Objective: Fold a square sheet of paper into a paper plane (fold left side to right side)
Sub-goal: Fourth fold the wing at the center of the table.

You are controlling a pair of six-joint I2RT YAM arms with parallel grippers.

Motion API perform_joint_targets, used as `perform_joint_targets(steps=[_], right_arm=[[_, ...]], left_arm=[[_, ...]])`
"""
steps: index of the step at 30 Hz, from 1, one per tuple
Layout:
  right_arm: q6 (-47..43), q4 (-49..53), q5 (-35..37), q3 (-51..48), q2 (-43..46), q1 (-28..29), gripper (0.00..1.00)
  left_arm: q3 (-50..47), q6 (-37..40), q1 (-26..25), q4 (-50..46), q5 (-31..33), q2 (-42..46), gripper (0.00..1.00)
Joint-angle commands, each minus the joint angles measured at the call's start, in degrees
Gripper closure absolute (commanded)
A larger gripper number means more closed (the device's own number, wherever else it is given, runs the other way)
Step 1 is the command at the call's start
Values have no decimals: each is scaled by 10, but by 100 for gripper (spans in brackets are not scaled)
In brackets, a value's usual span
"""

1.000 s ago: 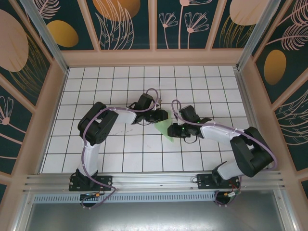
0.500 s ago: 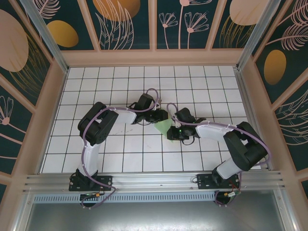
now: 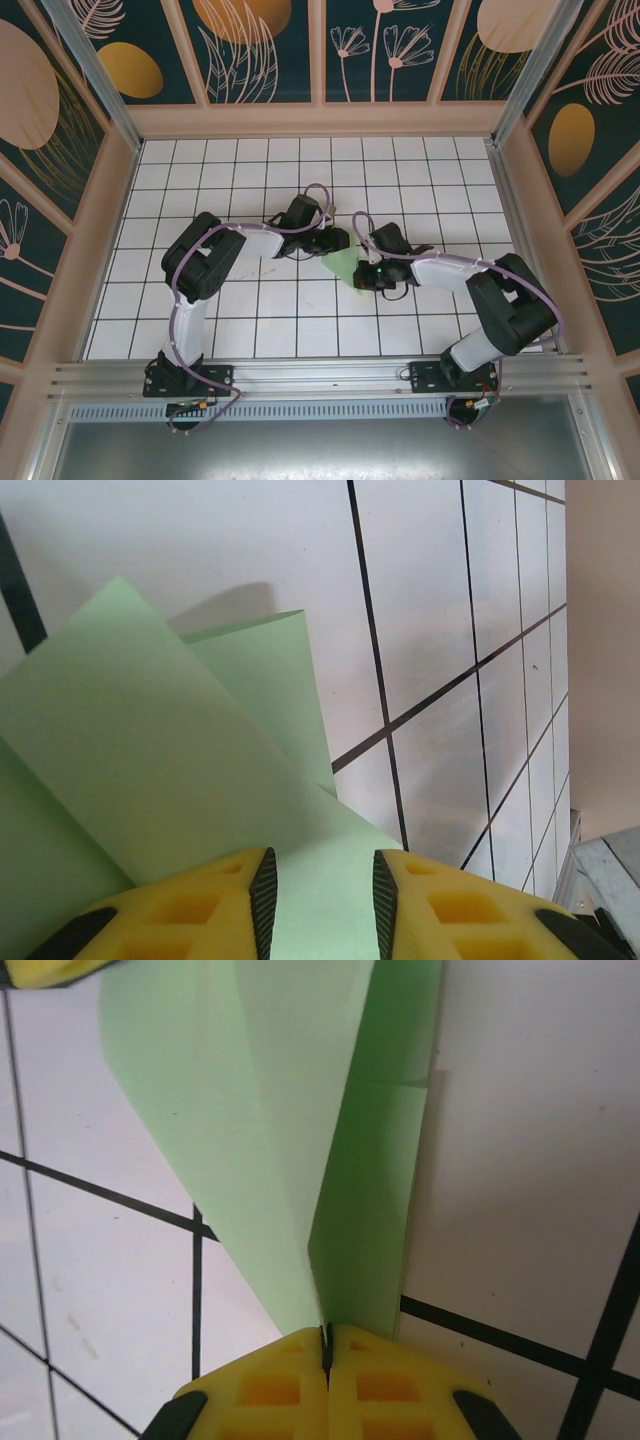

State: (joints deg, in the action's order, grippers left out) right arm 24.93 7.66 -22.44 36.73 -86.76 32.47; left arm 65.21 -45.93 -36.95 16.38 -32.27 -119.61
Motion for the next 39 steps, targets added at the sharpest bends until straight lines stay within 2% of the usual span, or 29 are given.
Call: perform_joint_targets(steps=[1,5,13,17,22,39], right_arm=[[-4,-41,-77,-28,20,-8,100],[6,-71,-126,-53,30,-27,100],[17,-100,-158,-75,31,-48,100],[25,-120,-173,-82,23,-54,100],[37,-142,-188,-93,21,-64,100],[61,-197,-229,-117,-18,-85,100]], left_arm=[[-18,27,8,-63,65,-1,62],[-23,36,11,-52,65,40,59],[-55,30,14,-8,51,109,58],[-72,15,5,39,12,105,59],[-83,13,-11,48,6,97,67],[-65,10,-30,36,-11,52,67]])
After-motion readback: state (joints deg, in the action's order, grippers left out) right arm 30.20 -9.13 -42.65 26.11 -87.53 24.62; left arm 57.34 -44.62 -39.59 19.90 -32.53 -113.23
